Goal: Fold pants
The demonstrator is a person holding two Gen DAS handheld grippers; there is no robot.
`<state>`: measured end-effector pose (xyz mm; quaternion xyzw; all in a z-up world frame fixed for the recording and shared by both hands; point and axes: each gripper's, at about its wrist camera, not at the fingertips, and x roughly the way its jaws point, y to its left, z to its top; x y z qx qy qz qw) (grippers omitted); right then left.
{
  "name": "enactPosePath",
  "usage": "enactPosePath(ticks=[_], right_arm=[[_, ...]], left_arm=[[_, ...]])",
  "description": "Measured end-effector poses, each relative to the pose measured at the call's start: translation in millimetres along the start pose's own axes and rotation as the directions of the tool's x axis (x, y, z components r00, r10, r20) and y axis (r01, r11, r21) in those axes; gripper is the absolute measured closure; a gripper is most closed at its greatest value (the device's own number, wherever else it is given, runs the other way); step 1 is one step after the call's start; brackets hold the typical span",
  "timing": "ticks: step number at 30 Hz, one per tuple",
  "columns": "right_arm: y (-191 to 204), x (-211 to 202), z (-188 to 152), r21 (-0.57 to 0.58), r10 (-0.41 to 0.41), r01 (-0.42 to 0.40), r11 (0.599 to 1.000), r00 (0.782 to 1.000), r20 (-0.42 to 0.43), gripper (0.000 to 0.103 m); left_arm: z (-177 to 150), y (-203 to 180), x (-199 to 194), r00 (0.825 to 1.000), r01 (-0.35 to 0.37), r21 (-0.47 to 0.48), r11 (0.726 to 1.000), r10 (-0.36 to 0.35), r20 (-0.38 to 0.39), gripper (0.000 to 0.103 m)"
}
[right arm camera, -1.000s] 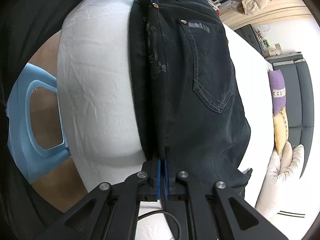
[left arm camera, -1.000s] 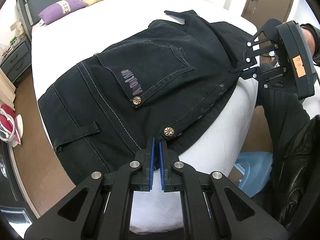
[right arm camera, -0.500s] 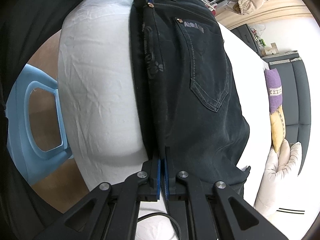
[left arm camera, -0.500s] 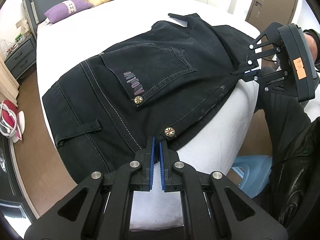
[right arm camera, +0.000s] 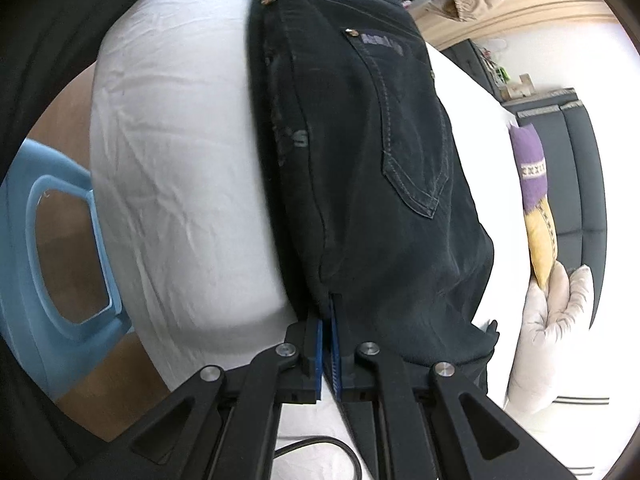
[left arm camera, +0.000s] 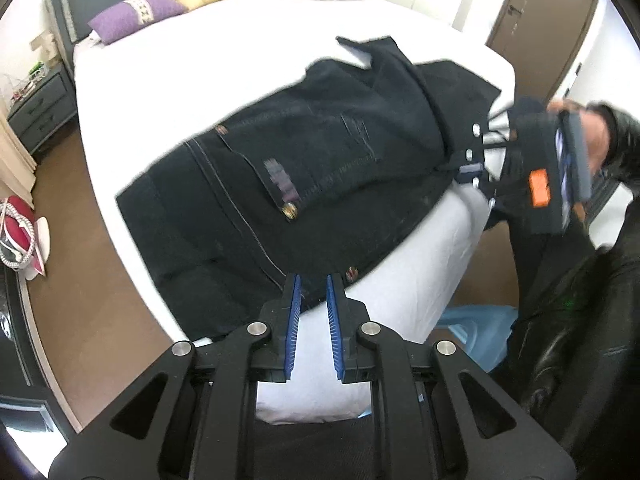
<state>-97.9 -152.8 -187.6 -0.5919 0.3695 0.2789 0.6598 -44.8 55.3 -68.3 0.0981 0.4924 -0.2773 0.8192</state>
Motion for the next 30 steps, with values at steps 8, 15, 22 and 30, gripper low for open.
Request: enactPosePath(ticks=[8,15,22,30], right_arm=[[2,-2,1,0.048,-0.027,0.026,0.999,1.0,0.005,0.096],[-9,-16,-17,0.212,-0.162,0.147,0.966,0.985,0.054,0.038],[-82,-50,-72,0.603,0.072,-0.178,0.777,0.978,0.196,0.052],[-180,5,-53,0.772,0.268,-0.579,0.264,0.813,0.517,0.058]], left_arm=[[69,-23,39,0.985,0.114,-0.12,0.986,-0.096,0.146,0.09],[76,-29,133,0.994,0.111,-0.252,0.961,-0.108,0.027,0.091],[68,-25,132,0.987,0.159,-0.34,0.927,-0.146,0.065,0.091],[61,-19,130,0.99,0.14,-0.373,0.917,-0.124,0.068,0.091]])
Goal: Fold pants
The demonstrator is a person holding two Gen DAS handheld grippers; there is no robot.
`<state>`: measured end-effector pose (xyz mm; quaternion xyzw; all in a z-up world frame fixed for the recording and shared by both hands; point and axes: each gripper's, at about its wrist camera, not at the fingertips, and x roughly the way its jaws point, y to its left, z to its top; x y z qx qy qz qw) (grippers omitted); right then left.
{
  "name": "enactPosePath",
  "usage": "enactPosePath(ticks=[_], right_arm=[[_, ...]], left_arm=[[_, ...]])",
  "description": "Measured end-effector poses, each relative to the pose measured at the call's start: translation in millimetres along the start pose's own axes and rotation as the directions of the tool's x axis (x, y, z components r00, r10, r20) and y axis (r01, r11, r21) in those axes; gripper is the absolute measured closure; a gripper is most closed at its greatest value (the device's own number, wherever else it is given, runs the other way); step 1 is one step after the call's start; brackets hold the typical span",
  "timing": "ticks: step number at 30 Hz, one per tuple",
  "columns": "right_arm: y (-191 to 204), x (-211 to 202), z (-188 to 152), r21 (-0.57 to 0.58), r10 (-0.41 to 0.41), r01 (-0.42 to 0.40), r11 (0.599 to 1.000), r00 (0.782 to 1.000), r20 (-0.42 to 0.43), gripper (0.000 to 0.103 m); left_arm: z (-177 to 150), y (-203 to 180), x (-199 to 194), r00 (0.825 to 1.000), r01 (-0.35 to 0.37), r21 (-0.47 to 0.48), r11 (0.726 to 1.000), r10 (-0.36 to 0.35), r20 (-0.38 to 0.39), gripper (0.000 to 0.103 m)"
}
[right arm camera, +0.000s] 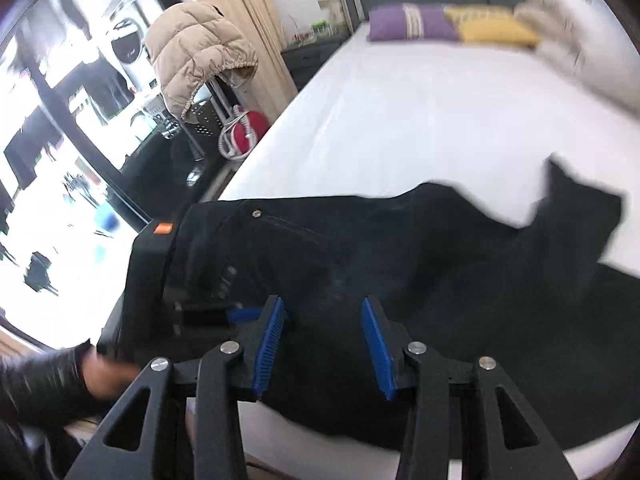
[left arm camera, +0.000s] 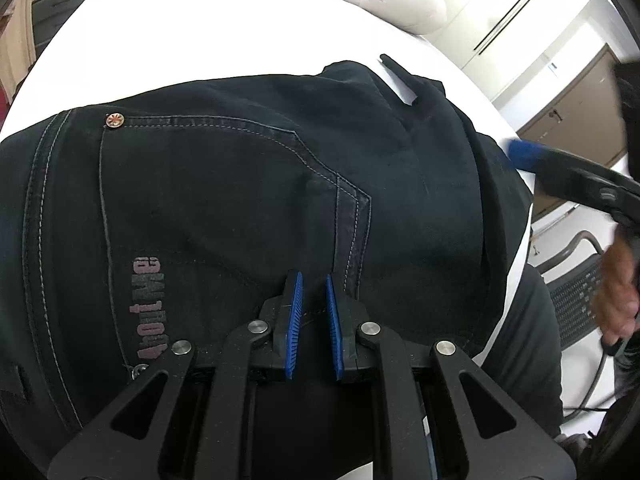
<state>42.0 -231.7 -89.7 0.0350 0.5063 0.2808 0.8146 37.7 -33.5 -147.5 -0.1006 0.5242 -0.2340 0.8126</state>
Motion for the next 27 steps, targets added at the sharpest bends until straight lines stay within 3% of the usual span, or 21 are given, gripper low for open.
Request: enactPosePath(ticks=[2,3,4,5,7,10,12,13,14,18,22,27], right_arm=[[-11,40,-2,0.073,0.042,-0.034,0.997,0.993,-0.107,0.058],[-17,55,-8,0.103,0.011,0.005,0.995,0.988,-0.153,0.058],[-26,67,-13,0.134,-0.015,0.041,0.99,0.982,-0.19,0.065],[-37,71,-18,0.17,-0.012,0.046,0.984,0.98,-0.199,0.081],[-61,59,-21,0.25,-0.01,0.051,0.967,0.986,-0.166,0.087],[-102,12,-11,0.343,-0.138,0.159,0.926,0.987,-0.083,0.075],[-127,-29,2,0.399,-0.135,0.109,0.91,0.99,0.037,0.053],[-139,-42,10,0.417,-0.169,0.124,0.9,0.983,0.072,0.034],[-153,-57,20,0.437,-0.235,0.169,0.883,0.967,0.1,0.024],[-191,-58,59,0.419,-0.344,0.286,0.862,0.937,0.067,0.023],[-207,-19,98,0.348,-0.41,0.389,0.853,0.912,-0.016,0.029],[-231,31,120,0.326,-0.501,0.512,0.794,0.856,-0.125,0.03]], left_arm=[[-1,2,-1,1.0,-0.001,-0.005,1.0,0.001,0.002,0.091],[-1,3,-1,1.0,0.002,-0.009,1.0,-0.002,0.003,0.091],[-1,4,-2,1.0,0.005,-0.012,1.0,-0.005,0.003,0.091],[-2,6,-2,1.0,0.007,-0.014,1.0,-0.007,0.001,0.091],[-2,8,-2,1.0,0.011,-0.016,1.0,-0.011,0.001,0.091],[0,11,-1,1.0,0.019,-0.026,0.999,-0.019,0.002,0.091],[0,14,0,1.0,0.025,-0.035,0.999,-0.025,0.003,0.091],[0,15,0,1.0,0.027,-0.037,0.999,-0.027,0.003,0.091],[1,15,0,1.0,0.027,-0.038,0.999,-0.027,0.003,0.091],[1,14,2,1.0,0.017,-0.031,0.999,-0.017,0.0,0.091],[2,15,3,1.0,0.023,-0.035,0.999,-0.023,-0.003,0.091],[4,16,5,0.999,0.034,-0.047,0.998,-0.034,-0.01,0.091]])
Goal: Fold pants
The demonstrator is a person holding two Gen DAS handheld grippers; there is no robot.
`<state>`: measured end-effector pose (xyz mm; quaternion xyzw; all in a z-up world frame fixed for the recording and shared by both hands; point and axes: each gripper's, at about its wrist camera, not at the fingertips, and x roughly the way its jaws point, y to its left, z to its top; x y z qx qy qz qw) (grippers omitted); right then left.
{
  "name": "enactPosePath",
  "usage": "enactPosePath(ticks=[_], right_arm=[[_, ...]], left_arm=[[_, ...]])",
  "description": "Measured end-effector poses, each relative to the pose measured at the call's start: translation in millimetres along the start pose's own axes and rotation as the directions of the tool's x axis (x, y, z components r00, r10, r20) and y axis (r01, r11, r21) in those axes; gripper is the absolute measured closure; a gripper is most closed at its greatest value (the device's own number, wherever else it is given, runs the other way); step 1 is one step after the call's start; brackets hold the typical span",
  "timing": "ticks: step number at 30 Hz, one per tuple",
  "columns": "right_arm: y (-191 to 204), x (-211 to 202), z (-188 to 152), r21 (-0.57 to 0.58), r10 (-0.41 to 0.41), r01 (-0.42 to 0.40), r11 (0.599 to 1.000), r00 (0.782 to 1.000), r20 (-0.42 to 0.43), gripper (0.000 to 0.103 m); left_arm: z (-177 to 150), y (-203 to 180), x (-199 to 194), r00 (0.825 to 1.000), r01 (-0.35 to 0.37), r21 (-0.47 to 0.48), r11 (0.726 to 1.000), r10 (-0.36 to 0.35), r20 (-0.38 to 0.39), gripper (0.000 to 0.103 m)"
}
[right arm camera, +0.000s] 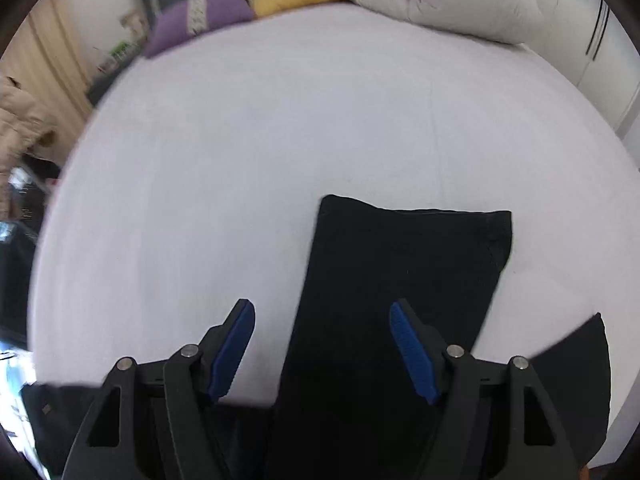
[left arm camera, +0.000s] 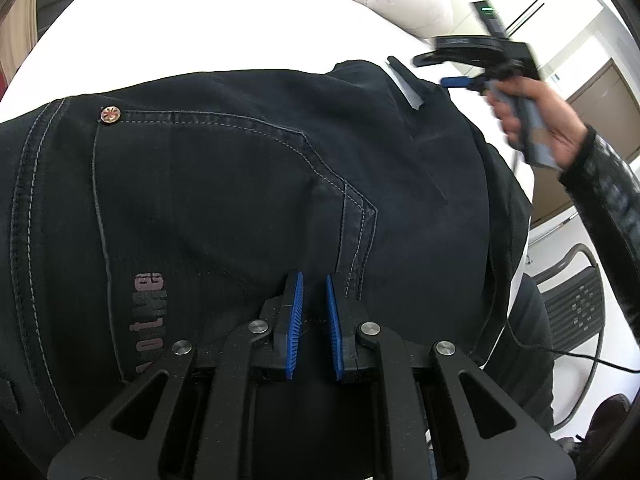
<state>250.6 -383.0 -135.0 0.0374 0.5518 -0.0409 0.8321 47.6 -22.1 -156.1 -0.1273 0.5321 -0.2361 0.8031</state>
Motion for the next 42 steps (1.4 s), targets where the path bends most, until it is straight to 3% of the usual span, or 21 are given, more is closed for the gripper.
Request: enactPosePath(ticks=[3,6,7,8,9,10,14,16,19,21,24,25,26,27,28,29,30,32,39,40,42], right_arm=[[-5,34,5,0.023,-0.085,0.087,0.996,0.993,-0.08,0.032],[-10,42,3,0.019,-0.083,0.085,0.996,0.995,-0.055,0.039],[-11,39,3,0.006,-0.073,0.074,0.997,0.996,-0.042,0.057],[-13,37,3,-0.001,-0.067,0.067,0.998,0.997,-0.037,0.085],[-19,32,2,0.004,-0.057,0.057,0.998,0.998,-0.037,0.095],[-28,25,2,0.029,-0.037,0.038,0.999,0.999,-0.028,0.096],[-82,-29,-16,0.159,0.035,-0.052,0.986,0.993,0.109,0.097],[-116,-59,-35,0.239,0.106,-0.153,0.959,0.974,0.2,0.097],[-177,-107,-83,0.365,0.1,-0.225,0.903,0.938,0.331,0.097],[-229,-124,-127,0.489,0.099,-0.297,0.82,0.915,0.39,0.097],[-284,-110,-181,0.619,0.14,-0.39,0.681,0.9,0.412,0.09],[-303,-104,-201,0.666,0.15,-0.403,0.627,0.902,0.405,0.08],[-314,-99,-219,0.707,0.158,-0.41,0.576,0.905,0.395,0.058],[-322,-89,-240,0.75,0.172,-0.434,0.499,0.898,0.406,0.049],[-328,-87,-253,0.759,0.18,-0.475,0.445,0.878,0.444,0.044],[-321,-84,-263,0.749,0.195,-0.537,0.388,0.842,0.503,0.039],[-325,-82,-267,0.737,0.205,-0.575,0.357,0.817,0.539,0.037],[-327,-83,-271,0.726,0.208,-0.591,0.353,0.806,0.555,0.035],[-304,-76,-245,0.72,0.22,-0.578,0.385,0.814,0.537,0.039],[-303,-74,-243,0.727,0.214,-0.572,0.381,0.819,0.533,0.046],[-307,-69,-236,0.718,0.221,-0.576,0.391,0.816,0.534,0.075]], left_arm=[[0,2,0,1.0,0.008,-0.006,1.0,-0.008,0.001,0.091],[0,4,1,1.0,0.013,-0.007,1.0,-0.013,0.001,0.091],[0,4,0,1.0,0.013,-0.008,1.0,-0.013,0.001,0.091],[1,4,1,1.0,0.012,-0.007,1.0,-0.012,0.0,0.091],[1,3,1,1.0,0.01,-0.005,1.0,-0.01,0.0,0.091],[2,3,1,1.0,0.008,-0.004,1.0,-0.008,0.0,0.091],[1,4,-1,1.0,0.001,-0.002,1.0,-0.001,0.001,0.091],[2,3,-1,1.0,-0.003,0.001,1.0,0.003,0.0,0.091],[2,-1,0,1.0,-0.015,0.007,1.0,0.015,-0.001,0.091],[2,-5,2,1.0,-0.024,0.009,1.0,0.024,0.0,0.091],[2,-10,4,0.999,-0.038,0.012,0.999,0.038,0.0,0.091],[3,-11,4,0.999,-0.043,0.013,0.999,0.043,0.0,0.091],[4,-14,3,0.999,-0.05,0.015,0.999,0.05,0.0,0.091],[4,-15,3,0.998,-0.056,0.017,0.998,0.056,-0.001,0.091],[4,-17,3,0.998,-0.061,0.017,0.998,0.061,-0.002,0.091],[5,-19,3,0.998,-0.067,0.017,0.998,0.067,-0.004,0.091],[5,-20,3,0.997,-0.072,0.017,0.997,0.072,-0.006,0.091],[6,-24,5,0.997,-0.081,0.016,0.997,0.081,-0.01,0.091],[10,-34,6,0.995,-0.098,0.007,0.995,0.098,-0.019,0.091],[10,-34,5,0.995,-0.098,0.006,0.995,0.099,-0.021,0.091],[10,-34,6,0.995,-0.097,-0.005,0.995,0.097,-0.02,0.091]])
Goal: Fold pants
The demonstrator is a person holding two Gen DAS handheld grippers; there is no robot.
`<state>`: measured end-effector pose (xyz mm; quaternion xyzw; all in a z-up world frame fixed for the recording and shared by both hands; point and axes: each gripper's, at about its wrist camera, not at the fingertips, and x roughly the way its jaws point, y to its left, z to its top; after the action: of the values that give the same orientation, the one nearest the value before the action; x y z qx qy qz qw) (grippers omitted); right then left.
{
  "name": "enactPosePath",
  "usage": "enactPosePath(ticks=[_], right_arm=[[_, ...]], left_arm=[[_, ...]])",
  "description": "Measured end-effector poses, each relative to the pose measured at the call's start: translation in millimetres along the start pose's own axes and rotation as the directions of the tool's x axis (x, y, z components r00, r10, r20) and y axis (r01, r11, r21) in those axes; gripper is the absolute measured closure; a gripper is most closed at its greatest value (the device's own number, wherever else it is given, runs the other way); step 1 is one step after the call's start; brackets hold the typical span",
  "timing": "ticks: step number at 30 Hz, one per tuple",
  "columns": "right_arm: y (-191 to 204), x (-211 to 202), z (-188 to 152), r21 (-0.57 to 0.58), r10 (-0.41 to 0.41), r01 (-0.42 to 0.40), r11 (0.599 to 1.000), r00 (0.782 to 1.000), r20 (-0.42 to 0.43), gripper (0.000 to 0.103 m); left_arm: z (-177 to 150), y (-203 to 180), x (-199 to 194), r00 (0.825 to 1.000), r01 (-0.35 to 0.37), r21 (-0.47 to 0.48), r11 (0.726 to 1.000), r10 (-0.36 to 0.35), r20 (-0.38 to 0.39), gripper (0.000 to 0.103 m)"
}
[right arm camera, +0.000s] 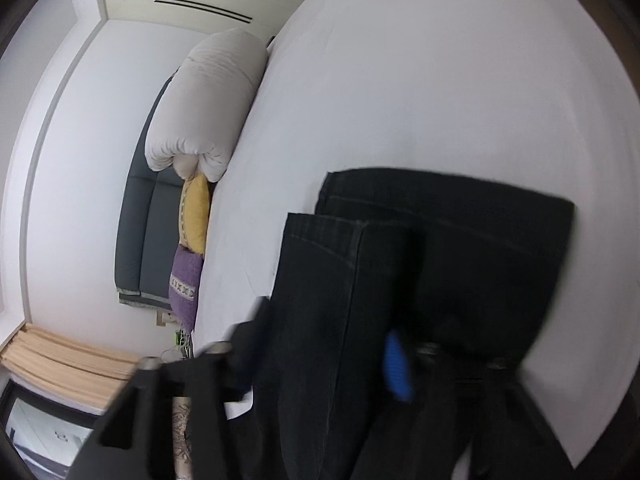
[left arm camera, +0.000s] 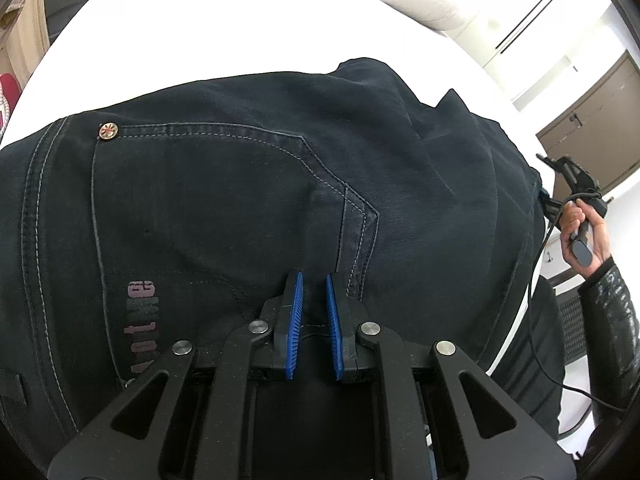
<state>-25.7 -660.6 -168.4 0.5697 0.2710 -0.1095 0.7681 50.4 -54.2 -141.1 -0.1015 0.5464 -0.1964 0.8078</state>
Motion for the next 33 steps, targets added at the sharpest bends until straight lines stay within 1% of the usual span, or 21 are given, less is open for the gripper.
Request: enactPosePath(ticks=[1,2,5,10,15,21,23,26,33], right_arm=[[-1,8,2,-0.008,-0.018,0.018,1.0,1.0,-0.013,0.097],[-4,11,4,-0.007,-0.042,0.042,0.999,0.999,-0.018,0.098],[-15,-3,4,0.021,-0.053,0.052,0.998,0.998,0.029,0.099],[-29,-37,3,0.011,-0.078,0.077,0.997,0.991,0.106,0.099],[-49,-41,7,0.057,-0.086,0.08,0.995,0.99,0.115,0.099],[-42,-56,4,0.059,-0.117,0.109,0.992,0.981,0.154,0.1],[-46,-58,4,0.072,-0.114,0.104,0.992,0.982,0.152,0.1],[-55,-51,8,0.087,-0.122,0.111,0.99,0.984,0.133,0.1],[-54,-58,12,0.08,-0.134,0.123,0.989,0.979,0.152,0.1]], left_arm=[[-1,2,0,1.0,0.003,-0.006,1.0,-0.003,0.002,0.091],[-1,4,0,1.0,0.007,-0.016,1.0,-0.007,0.004,0.091],[0,7,-2,1.0,0.018,-0.039,0.999,-0.018,0.007,0.091],[1,8,-3,1.0,0.013,-0.046,0.999,-0.012,0.006,0.09],[2,8,-5,1.0,0.018,-0.048,0.999,-0.018,0.006,0.09],[0,9,-7,1.0,0.029,-0.055,0.998,-0.029,0.008,0.09],[-1,10,-8,0.999,0.033,-0.056,0.998,-0.033,0.011,0.09],[-1,12,-9,0.999,0.038,-0.053,0.998,-0.038,0.011,0.09],[-2,18,-15,0.999,0.039,-0.051,0.998,-0.039,0.013,0.09]])
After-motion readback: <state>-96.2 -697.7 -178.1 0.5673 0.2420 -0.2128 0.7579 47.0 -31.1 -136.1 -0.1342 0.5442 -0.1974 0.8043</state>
